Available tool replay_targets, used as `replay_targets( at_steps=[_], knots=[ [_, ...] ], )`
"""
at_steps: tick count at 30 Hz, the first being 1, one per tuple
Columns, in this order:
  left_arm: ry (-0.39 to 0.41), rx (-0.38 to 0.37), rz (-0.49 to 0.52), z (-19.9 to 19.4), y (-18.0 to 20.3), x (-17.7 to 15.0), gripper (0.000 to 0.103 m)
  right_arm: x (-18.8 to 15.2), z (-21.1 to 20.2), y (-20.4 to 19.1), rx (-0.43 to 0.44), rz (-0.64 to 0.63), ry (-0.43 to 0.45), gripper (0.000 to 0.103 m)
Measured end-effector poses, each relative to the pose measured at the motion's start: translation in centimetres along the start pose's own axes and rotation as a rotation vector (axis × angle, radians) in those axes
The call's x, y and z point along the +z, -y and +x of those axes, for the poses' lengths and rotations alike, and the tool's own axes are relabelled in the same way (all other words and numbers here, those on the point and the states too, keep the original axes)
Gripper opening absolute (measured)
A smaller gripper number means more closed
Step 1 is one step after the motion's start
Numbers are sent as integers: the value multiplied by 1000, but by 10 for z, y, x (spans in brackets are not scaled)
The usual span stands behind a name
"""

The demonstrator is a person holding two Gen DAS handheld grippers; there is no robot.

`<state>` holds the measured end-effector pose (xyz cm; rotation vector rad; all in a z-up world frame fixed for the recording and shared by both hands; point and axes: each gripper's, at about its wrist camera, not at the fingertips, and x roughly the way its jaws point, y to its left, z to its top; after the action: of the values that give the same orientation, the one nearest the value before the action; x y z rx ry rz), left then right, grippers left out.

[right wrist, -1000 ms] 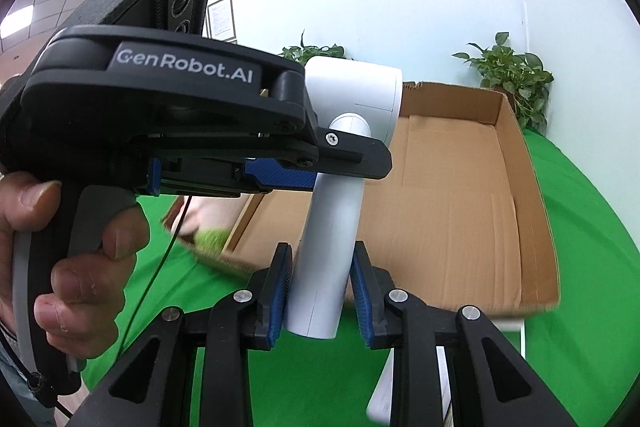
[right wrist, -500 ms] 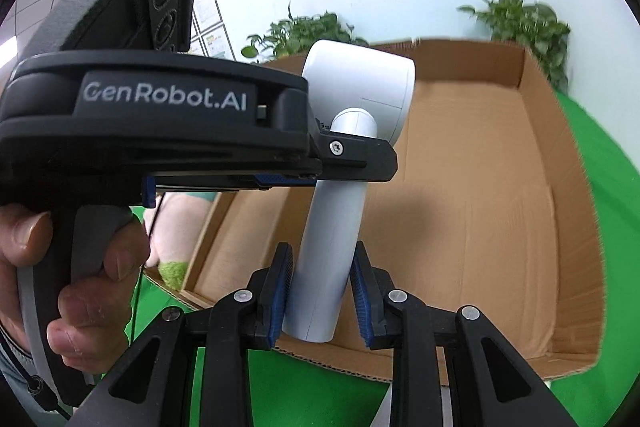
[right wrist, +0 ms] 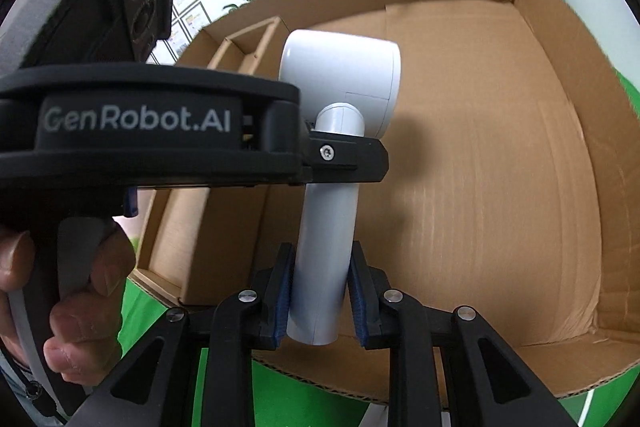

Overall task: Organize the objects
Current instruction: 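Lower the hair dryer into the tray beside the box insert and release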

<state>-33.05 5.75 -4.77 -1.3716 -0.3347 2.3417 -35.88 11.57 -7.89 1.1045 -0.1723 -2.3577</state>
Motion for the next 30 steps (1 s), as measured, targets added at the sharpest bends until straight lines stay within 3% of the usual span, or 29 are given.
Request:
replay_targets(
  at_steps=[10,12,14,16,20,28,30],
  knots=[
    [-20,17,5,-10,-2,0,32,-4,4,-8,-21,-10,-11,22],
    [7,41,18,-23,-3,-1,32,-4,5,-10,-22,-6,-13,22],
    [9,13,17,-37,-6,-2,31,-4,6,-13,-30,-7,-11,22],
    [80,51,47,-58,-5,-3,31,-4,10,-14,-48,4,-20,22],
    [182,52,45,-99,-13,-8,31,-7,15,-27,-57,-28,-24,23],
    [159,146,43,-94,-37,-35,31,-6,29,-45,-86,-38,-41,24],
    [168,123,32,-94,-45,-44,31,-5,29,-47,-71,-43,-49,30]
  ],
)
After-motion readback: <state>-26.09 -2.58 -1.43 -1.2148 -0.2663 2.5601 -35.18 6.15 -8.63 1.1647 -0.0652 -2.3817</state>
